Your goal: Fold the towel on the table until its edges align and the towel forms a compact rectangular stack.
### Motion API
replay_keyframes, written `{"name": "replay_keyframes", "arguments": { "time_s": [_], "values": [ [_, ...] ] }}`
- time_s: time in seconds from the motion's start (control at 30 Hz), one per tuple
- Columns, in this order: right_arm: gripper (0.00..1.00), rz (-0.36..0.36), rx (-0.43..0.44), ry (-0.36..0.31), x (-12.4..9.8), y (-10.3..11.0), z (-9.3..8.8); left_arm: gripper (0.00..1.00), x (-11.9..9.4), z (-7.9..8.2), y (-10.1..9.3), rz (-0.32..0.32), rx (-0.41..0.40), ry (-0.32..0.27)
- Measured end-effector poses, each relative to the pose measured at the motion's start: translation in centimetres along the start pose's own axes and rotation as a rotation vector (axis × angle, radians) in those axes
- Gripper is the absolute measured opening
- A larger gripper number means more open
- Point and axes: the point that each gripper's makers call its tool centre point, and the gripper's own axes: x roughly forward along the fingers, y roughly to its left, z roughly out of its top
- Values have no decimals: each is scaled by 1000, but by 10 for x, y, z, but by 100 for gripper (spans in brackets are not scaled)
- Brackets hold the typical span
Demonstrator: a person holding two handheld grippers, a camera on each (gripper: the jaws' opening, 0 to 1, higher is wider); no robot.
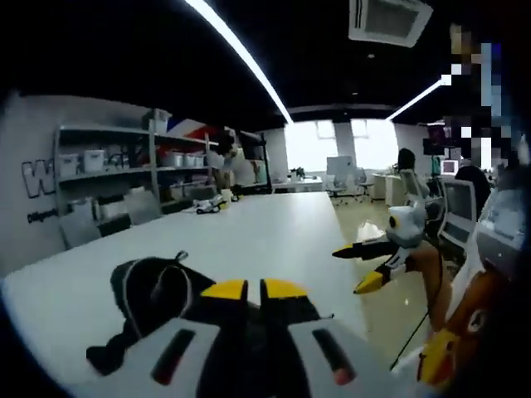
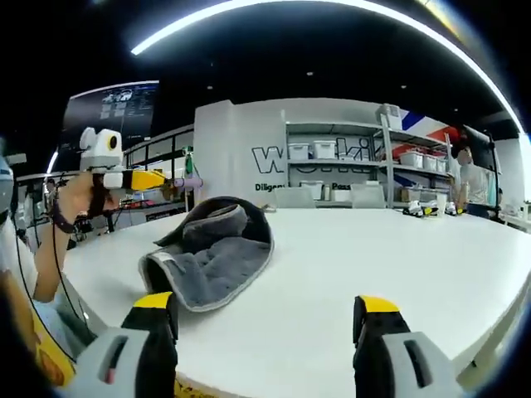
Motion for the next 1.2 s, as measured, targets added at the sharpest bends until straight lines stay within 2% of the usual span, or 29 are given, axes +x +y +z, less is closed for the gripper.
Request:
{"name": "replay_keyframes", "arguments": {
  "time_s": [0.1,0.23,0.37,0.47,0.53,0.6,0.67,0.73,0.87,1.0,1.07,1.1,1.2],
  "values": [
    [91,20,-14,3,5,8,3,10,-38,-22,11,97,-39,6],
    [91,61,-40,14,14,23,6,17,-88,-52,22,219,-143,-14],
    [91,97,-64,24,19,37,9,25,-140,-91,40,392,-200,24],
    [91,130,-80,24,23,49,13,30,-163,-113,46,473,-209,70],
    [91,149,-87,25,26,56,14,40,-176,-123,49,516,-213,84],
    [91,160,-97,33,29,61,14,50,-182,-127,50,526,-225,83],
    [91,169,-106,44,32,66,12,54,-187,-128,50,533,-235,73],
    [91,175,-112,53,34,69,11,56,-188,-127,50,530,-236,60],
    [91,178,-123,66,35,73,8,73,-187,-120,51,525,-225,33],
    [90,170,-126,74,34,74,7,83,-188,-116,53,533,-212,27],
    [89,168,-127,78,34,74,6,94,-189,-117,55,553,-212,43],
    [89,168,-128,81,34,74,5,99,-194,-119,59,593,-235,49],
    [89,171,-131,90,34,77,2,99,-202,-120,64,628,-229,63]
  ]
}}
